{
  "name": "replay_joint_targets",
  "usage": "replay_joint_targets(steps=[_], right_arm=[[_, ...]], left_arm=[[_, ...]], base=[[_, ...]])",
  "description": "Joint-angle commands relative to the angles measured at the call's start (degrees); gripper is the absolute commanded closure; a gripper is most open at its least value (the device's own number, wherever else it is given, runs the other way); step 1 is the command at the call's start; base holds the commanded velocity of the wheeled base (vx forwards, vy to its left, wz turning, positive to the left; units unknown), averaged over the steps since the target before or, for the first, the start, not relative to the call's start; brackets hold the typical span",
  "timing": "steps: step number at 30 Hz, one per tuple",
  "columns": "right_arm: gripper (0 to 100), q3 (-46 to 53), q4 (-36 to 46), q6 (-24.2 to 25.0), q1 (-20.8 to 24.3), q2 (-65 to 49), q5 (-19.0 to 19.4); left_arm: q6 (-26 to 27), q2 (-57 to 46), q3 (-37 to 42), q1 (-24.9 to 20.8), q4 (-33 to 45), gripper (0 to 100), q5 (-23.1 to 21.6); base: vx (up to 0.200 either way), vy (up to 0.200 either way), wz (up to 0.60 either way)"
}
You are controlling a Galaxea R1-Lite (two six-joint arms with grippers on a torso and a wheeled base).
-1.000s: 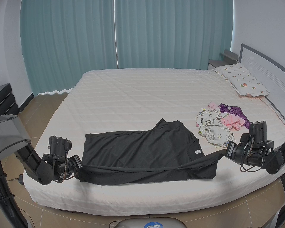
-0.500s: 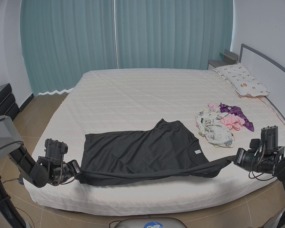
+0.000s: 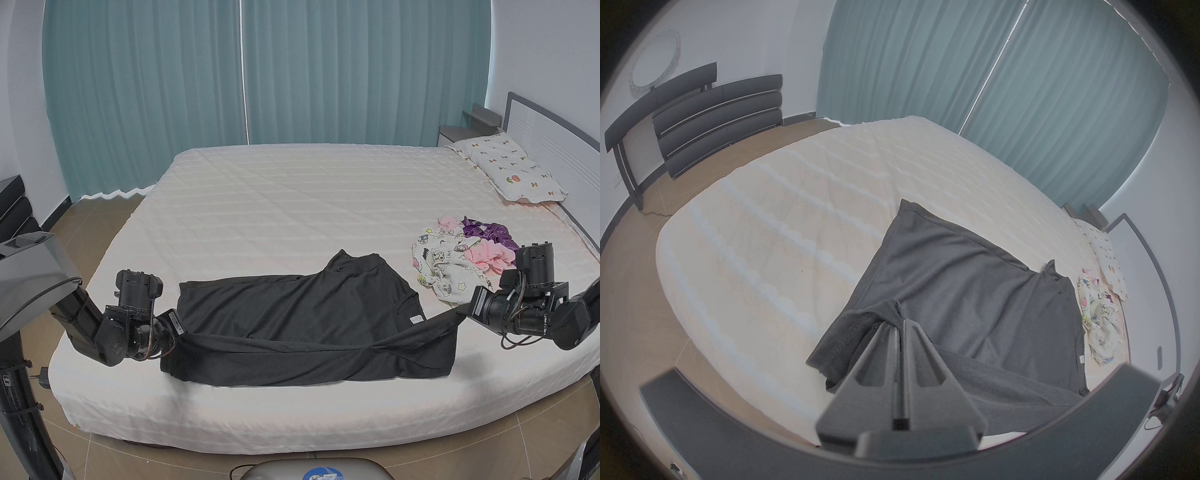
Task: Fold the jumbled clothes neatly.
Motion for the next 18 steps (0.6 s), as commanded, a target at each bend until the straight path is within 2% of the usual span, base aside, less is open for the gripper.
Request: replay_joint_targets(steps=[1,9,18], right_arm=[[100,-6.02,-0.03,0.07,-0.09,8.3,-0.34],[100,-9.45,-0.12,0.69,0.0,12.35,-0.34],[100,-9.01,-0.03,0.86,0.62,12.35,-0.16]], left_arm=[[-0.09,8.58,-7.93,0.73,1.68,100,2.35],[-0.35,14.55,-14.26,0.82,2.47,100,2.96],[-1.67,17.72,-19.71,0.82,4.32,100,2.88]], base=[[0.0,0.0,0.0],[0.0,0.0,0.0],[0.0,0.0,0.0]])
